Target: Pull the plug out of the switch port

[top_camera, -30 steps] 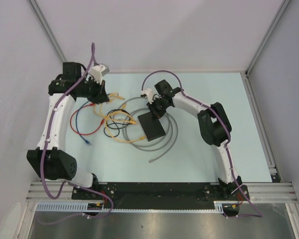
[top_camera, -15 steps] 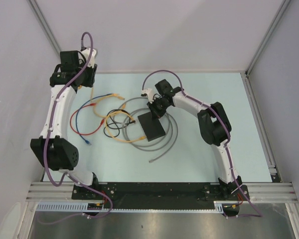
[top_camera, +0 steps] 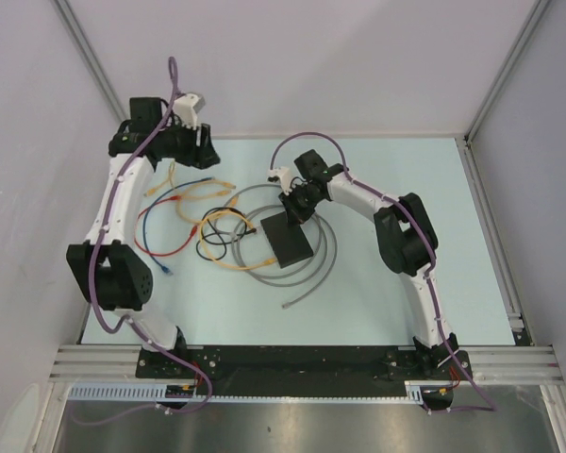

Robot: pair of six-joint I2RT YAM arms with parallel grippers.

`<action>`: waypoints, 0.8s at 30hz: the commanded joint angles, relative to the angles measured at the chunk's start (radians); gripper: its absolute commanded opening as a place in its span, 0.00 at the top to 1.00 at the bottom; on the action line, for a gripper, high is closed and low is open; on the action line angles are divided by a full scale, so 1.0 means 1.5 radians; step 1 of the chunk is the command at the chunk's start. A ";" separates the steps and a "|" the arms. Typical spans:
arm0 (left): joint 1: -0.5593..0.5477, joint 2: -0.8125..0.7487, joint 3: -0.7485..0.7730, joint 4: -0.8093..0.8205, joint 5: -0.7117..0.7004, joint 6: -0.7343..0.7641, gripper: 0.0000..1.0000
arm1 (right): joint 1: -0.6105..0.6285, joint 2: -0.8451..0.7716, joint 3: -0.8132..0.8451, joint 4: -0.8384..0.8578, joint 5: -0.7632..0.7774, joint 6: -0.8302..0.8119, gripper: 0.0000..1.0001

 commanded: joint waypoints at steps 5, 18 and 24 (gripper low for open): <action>-0.115 0.059 -0.058 0.003 0.290 -0.022 0.38 | -0.012 0.027 -0.081 -0.090 0.070 -0.032 1.00; -0.160 0.112 -0.259 0.028 0.363 0.051 0.53 | -0.006 -0.028 -0.121 -0.136 -0.012 -0.079 1.00; -0.176 0.166 -0.290 0.022 0.376 0.065 0.55 | 0.005 -0.049 -0.142 -0.129 -0.036 -0.089 1.00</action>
